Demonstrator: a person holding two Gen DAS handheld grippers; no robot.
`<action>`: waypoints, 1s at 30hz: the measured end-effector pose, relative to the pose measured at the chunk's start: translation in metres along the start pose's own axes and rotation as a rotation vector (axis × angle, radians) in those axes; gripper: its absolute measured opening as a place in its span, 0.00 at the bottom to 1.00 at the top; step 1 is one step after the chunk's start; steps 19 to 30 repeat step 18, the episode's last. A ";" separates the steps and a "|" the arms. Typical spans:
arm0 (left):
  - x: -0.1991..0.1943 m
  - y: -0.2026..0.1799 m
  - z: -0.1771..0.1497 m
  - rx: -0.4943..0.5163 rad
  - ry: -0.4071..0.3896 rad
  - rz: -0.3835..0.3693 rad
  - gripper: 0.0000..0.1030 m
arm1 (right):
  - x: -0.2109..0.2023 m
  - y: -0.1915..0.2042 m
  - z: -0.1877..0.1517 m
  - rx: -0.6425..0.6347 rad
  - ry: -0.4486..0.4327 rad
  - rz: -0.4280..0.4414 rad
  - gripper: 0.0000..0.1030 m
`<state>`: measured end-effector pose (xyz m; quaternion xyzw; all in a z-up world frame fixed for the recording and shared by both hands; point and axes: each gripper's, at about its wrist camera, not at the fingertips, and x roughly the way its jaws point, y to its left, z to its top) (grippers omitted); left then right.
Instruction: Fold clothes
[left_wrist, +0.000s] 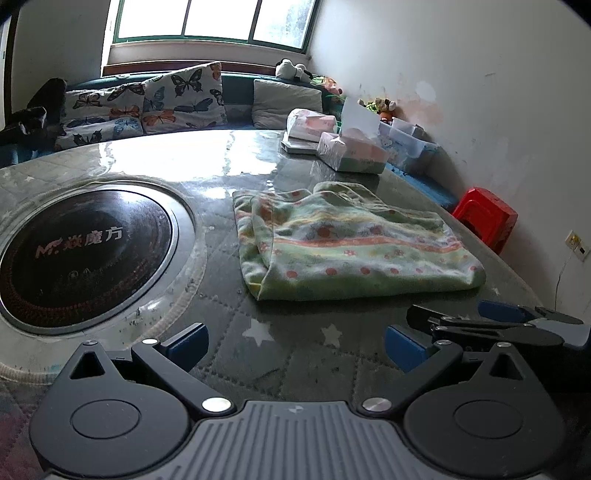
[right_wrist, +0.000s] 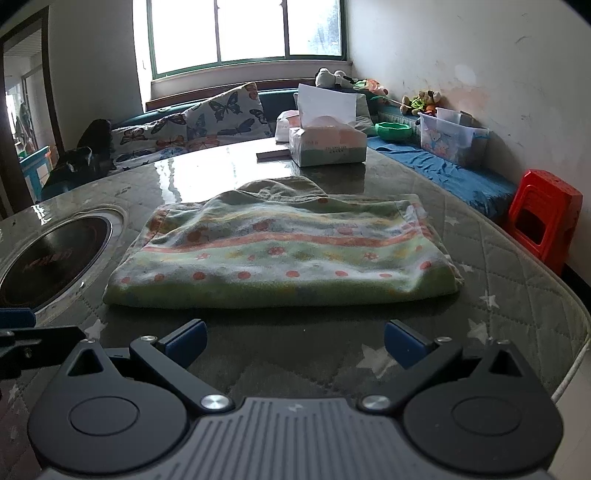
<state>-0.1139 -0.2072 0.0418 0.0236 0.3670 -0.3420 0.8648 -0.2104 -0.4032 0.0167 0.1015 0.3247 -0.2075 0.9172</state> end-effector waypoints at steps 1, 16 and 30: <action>0.000 -0.001 -0.001 0.002 0.000 -0.001 1.00 | -0.001 0.000 0.000 -0.001 0.000 0.000 1.00; -0.007 -0.009 -0.006 0.023 -0.011 0.005 1.00 | -0.008 0.004 -0.005 -0.004 -0.005 0.005 1.00; -0.007 -0.009 -0.006 0.027 -0.007 0.007 1.00 | -0.009 0.004 -0.006 -0.005 -0.006 0.005 1.00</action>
